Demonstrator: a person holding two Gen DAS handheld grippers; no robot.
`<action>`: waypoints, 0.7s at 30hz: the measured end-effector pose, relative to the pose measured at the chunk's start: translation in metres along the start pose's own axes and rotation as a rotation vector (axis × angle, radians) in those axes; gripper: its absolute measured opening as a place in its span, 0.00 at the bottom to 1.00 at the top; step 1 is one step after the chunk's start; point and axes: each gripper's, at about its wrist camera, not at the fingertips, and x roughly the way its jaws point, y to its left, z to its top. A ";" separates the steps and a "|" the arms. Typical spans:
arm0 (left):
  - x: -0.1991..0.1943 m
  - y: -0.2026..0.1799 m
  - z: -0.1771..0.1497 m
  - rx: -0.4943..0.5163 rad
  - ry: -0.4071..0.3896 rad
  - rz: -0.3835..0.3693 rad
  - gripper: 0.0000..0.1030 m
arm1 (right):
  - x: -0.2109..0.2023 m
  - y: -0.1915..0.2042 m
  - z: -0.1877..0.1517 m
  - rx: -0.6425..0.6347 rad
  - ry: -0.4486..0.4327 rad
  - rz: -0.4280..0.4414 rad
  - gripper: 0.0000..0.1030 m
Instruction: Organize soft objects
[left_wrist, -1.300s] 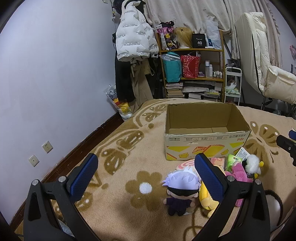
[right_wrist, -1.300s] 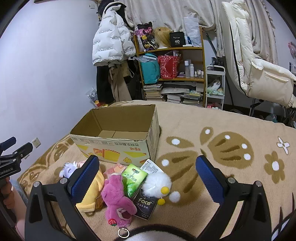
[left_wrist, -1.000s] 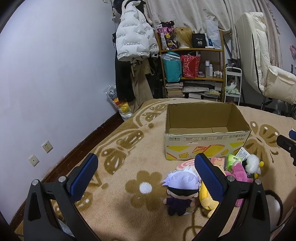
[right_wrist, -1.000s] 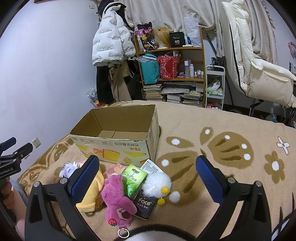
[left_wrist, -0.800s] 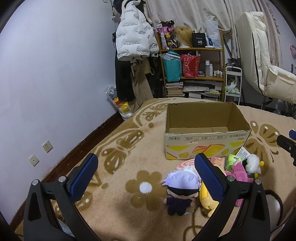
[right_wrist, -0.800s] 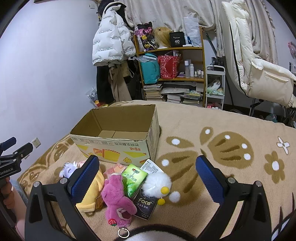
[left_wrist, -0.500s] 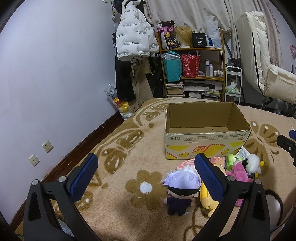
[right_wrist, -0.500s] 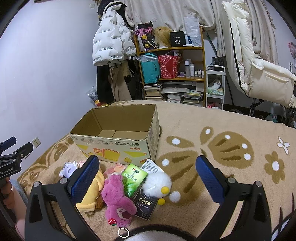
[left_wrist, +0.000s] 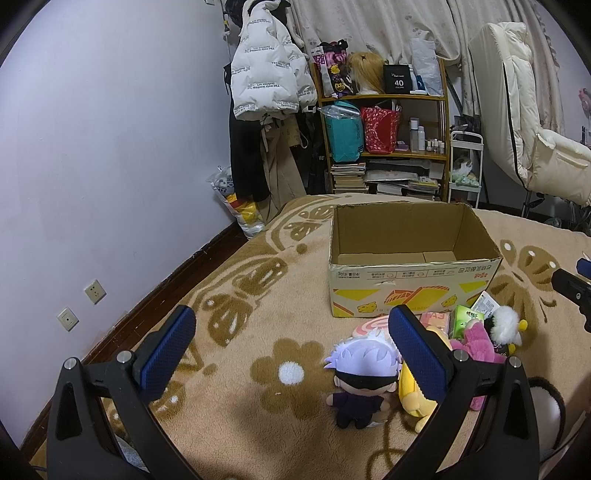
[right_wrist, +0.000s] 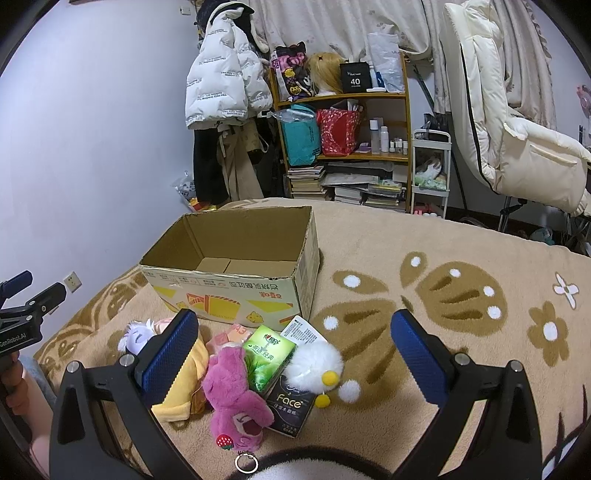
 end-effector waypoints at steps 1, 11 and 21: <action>0.000 0.000 0.000 0.000 -0.001 0.001 1.00 | 0.000 0.000 0.000 0.000 0.001 0.000 1.00; 0.001 0.000 -0.001 0.001 0.001 -0.001 1.00 | 0.000 0.000 0.000 0.000 0.001 -0.001 1.00; 0.004 0.000 -0.005 0.001 0.003 -0.002 1.00 | 0.000 0.000 0.000 -0.001 0.003 -0.001 1.00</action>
